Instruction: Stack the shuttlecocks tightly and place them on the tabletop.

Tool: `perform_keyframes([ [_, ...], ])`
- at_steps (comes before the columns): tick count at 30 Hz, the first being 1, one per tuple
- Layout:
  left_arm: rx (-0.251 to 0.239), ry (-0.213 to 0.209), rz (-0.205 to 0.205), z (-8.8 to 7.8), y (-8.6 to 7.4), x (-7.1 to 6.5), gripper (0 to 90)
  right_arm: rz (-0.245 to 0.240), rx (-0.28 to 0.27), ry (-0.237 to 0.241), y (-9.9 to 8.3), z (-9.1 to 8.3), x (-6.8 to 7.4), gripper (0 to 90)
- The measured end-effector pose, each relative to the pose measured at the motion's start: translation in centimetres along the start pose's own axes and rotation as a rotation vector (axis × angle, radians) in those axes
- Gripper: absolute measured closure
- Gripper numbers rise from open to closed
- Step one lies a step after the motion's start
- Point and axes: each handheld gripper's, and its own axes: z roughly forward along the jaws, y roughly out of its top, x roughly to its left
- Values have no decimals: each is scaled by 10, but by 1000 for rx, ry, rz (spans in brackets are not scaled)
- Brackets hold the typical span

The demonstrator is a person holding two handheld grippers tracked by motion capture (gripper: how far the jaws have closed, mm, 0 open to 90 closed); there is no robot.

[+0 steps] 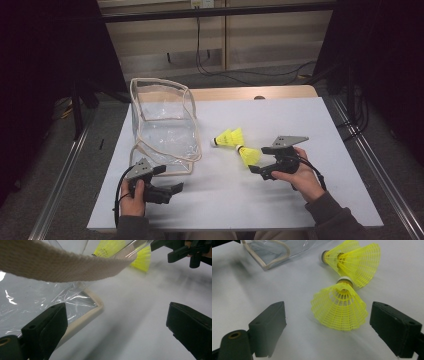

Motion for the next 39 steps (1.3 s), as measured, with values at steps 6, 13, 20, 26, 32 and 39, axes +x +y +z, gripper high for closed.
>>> perform_keyframes([
  [6,-6,-1,-2,0,0,0,36,-7,-2,7,1,1,3,132],
  [13,-5,0,-2,0,0,0,36,-7,1,13,1,2,5,138],
  [20,-6,-1,-2,0,0,0,37,-9,6,16,1,3,7,149],
  [26,-6,-1,0,0,0,0,36,-10,9,24,1,5,10,165],
  [32,-2,0,1,0,0,0,36,-24,18,28,2,10,14,197],
  [39,-4,-1,-1,0,0,0,36,-28,27,7,1,14,15,254],
])
